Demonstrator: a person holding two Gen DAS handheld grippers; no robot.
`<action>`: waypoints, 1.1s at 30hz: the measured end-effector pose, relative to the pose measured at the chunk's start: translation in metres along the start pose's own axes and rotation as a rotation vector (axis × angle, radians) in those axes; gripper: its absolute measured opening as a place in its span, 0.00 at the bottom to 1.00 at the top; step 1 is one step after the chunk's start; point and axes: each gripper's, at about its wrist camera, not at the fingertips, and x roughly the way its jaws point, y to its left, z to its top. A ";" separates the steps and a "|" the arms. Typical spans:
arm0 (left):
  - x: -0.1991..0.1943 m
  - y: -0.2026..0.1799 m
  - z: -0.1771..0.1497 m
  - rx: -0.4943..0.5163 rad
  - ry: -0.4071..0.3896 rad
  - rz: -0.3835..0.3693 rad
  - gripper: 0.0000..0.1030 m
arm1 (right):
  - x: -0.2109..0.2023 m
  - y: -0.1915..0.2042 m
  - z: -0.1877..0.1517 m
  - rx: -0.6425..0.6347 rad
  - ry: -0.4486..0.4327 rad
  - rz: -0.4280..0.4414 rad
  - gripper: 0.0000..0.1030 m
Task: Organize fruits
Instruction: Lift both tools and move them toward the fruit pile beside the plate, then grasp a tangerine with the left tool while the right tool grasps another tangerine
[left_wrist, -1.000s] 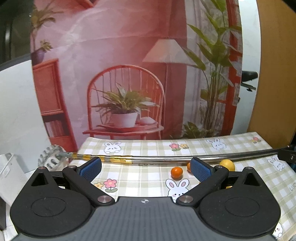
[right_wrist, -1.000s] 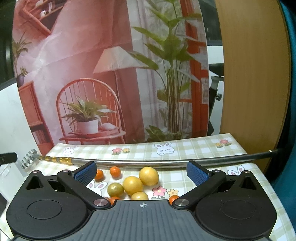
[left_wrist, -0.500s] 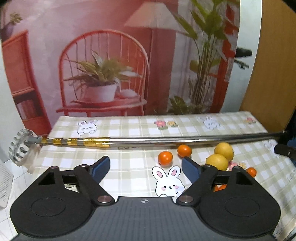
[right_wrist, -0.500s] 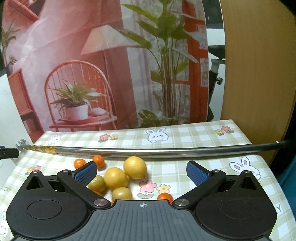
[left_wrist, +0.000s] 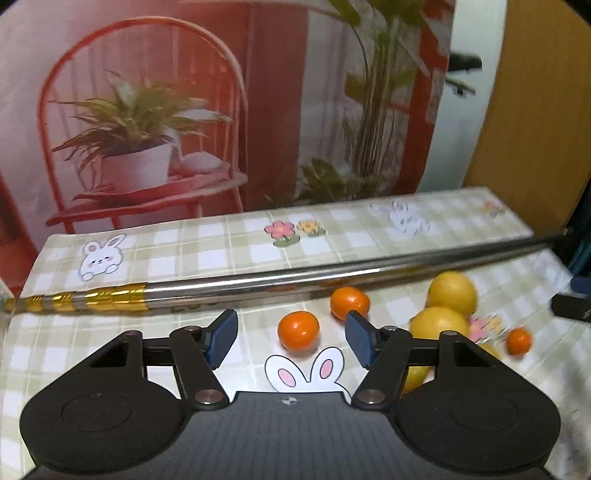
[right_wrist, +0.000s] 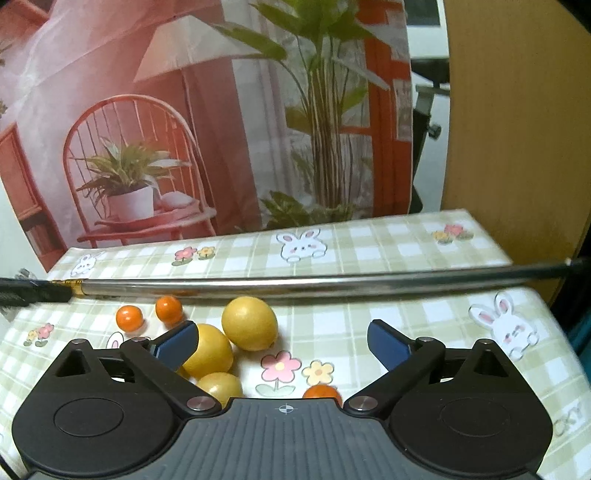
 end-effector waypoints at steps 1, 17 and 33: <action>0.008 -0.001 0.001 0.006 0.005 -0.001 0.62 | 0.003 -0.003 -0.001 0.015 0.007 0.006 0.95; 0.082 0.009 -0.005 -0.022 0.139 -0.061 0.47 | 0.034 -0.026 -0.014 0.092 0.059 -0.006 0.92; 0.073 0.014 -0.004 -0.118 0.152 -0.064 0.39 | 0.048 -0.030 -0.020 0.114 0.101 -0.004 0.91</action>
